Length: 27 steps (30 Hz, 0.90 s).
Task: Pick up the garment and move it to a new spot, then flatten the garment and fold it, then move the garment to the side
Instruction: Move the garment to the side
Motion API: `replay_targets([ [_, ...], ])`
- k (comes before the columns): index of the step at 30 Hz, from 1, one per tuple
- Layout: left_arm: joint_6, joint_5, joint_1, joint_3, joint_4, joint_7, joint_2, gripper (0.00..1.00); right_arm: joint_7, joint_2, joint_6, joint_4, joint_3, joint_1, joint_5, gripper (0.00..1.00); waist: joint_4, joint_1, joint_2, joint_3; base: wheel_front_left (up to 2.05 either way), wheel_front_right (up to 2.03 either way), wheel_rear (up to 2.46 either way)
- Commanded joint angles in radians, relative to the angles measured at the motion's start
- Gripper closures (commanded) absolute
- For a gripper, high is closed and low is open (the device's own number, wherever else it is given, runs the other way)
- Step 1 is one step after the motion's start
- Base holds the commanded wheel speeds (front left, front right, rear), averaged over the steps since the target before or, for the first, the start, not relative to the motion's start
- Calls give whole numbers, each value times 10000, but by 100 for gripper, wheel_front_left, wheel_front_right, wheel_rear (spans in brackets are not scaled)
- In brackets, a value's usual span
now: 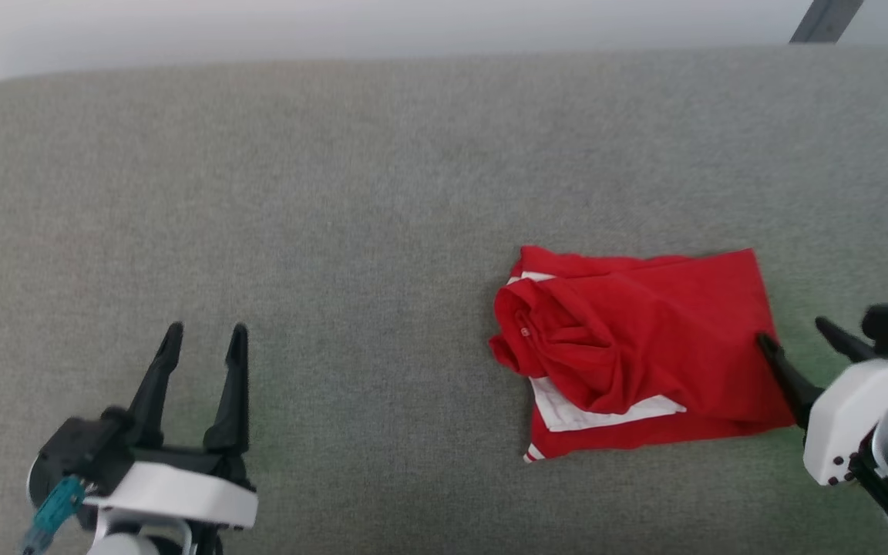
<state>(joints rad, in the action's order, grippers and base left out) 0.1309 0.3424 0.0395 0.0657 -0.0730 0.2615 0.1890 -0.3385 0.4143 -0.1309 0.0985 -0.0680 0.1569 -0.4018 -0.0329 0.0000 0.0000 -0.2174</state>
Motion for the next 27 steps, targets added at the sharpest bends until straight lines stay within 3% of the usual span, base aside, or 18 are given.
replay_targets([
  [1, -10, -3, 131, 27, -17, 50, 18, 0, -181, 67, 6, -21, -74, 102, -108, 0, -116, 0, 0, -282, 0, 0, 0],
  [6, -10, 65, 756, 354, -167, 50, 41, 0, -2483, 1018, 8, -412, -584, 772, -988, 0, -284, 0, 0, -885, 0, 0, 0],
  [14, -10, 180, 1428, 751, -306, 50, 17, 0, -4416, 972, 6, -520, -426, 1108, -1416, 0, -595, 0, 0, -1697, 0, 0, 0],
  [15, -10, 169, 1482, 800, -326, 50, 43, 0, -4542, 934, 6, -562, -511, 1057, -1402, 5, -610, 0, 0, -1747, 0, 0, 0],
  [16, -10, 183, 1525, 822, -354, 50, 70, 0, -4596, 888, 5, -603, -529, 1028, -1389, 48, -616, 0, 0, -1780, 0, 0, 0],
  [17, -10, 197, 1575, 836, -391, 50, 95, 0, -4612, 816, 5, -625, -509, 1002, -1407, 67, -608, 0, 0, -1803, 0, 0, 0],
  [18, -10, 204, 1641, 863, -415, 52, 123, 0, -4632, 759, 5, -654, -520, 987, -1430, 94, -582, 0, 0, -1817, 0, 0, 0],
  [19, -10, 216, 1691, 883, -430, 50, 150, 0, -4604, 718, 5, -669, -486, 967, -1458, 100, -545, 0, 0, -1819, 0, 0, 0],
  [27, -10, 206, 1752, 1081, -397, 50, 502, 0, -3558, 574, 28, -743, 655, 992, -1280, 100, 199, 0, 0, -1753, 0, 0, 0],
])
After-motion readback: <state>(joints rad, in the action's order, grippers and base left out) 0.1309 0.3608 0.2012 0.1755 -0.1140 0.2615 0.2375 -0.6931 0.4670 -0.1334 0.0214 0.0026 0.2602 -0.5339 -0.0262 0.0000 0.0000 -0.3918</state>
